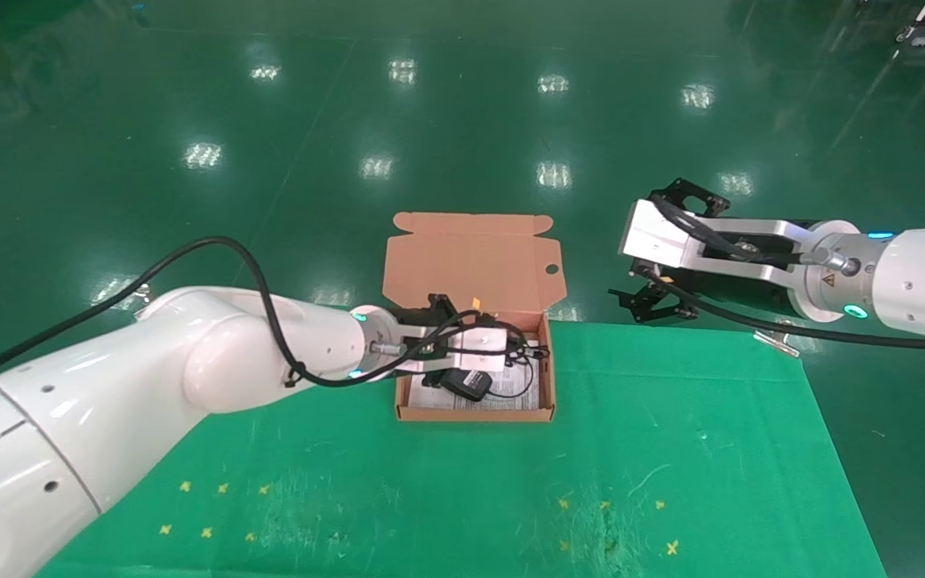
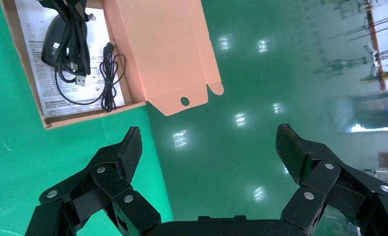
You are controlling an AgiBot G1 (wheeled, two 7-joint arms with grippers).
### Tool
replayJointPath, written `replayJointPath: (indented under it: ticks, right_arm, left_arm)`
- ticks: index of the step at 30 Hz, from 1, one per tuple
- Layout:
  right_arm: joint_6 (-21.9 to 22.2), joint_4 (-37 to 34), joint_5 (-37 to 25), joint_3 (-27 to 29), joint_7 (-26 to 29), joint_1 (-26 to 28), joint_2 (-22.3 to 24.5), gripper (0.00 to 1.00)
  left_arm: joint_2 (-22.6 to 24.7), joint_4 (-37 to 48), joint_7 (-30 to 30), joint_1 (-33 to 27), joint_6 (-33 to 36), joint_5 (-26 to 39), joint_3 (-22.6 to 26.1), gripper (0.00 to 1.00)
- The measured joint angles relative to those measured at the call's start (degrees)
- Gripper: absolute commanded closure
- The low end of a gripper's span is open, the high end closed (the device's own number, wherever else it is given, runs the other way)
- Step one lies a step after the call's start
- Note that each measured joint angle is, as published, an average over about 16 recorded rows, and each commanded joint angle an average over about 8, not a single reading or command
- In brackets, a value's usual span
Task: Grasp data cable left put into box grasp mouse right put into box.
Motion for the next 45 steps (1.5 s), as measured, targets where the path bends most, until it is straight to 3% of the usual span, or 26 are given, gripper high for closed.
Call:
replayJointPath:
  ticks: [1, 2, 14, 30, 37, 45]
  right_arm:
    - [-0.1, 0.0, 0.0, 0.0, -0.1, 0.1, 0.0, 0.0]
    - [-0.2, 0.1, 0.1, 0.0, -0.2, 0.2, 0.1, 0.0]
    - [-0.2, -0.5, 0.3, 0.0, -0.6, 0.5, -0.2, 0.0]
    - [5.8, -6.7, -0.9, 2.6, -8.0, 5.8, -4.0, 0.0]
    - [3.5, -7.7, 3.0, 5.1, -10.3, 4.6, -3.9, 0.0]
    - [-2.3, -7.3, 11.6, 10.0, -12.0, -0.2, -2.2, 0.0]
  left_arm:
    - [0.0, 0.0, 0.0, 0.0, -0.2, -0.2, 0.3, 0.01]
    - [0.0, 0.0, 0.0, 0.0, -0.4, -0.4, 0.5, 0.0]
    - [-0.5, -0.5, -0.1, -0.3, -0.9, -0.6, 0.7, 0.0]
    - [-1.8, -0.7, -1.8, -6.0, -7.1, 0.8, -1.7, 0.0]
    - [-4.2, -1.8, -2.0, -4.9, -5.1, -3.3, -5.3, 0.0]
    - [-9.4, -5.3, -0.9, -0.3, 2.1, -12.2, -12.1, 0.0]
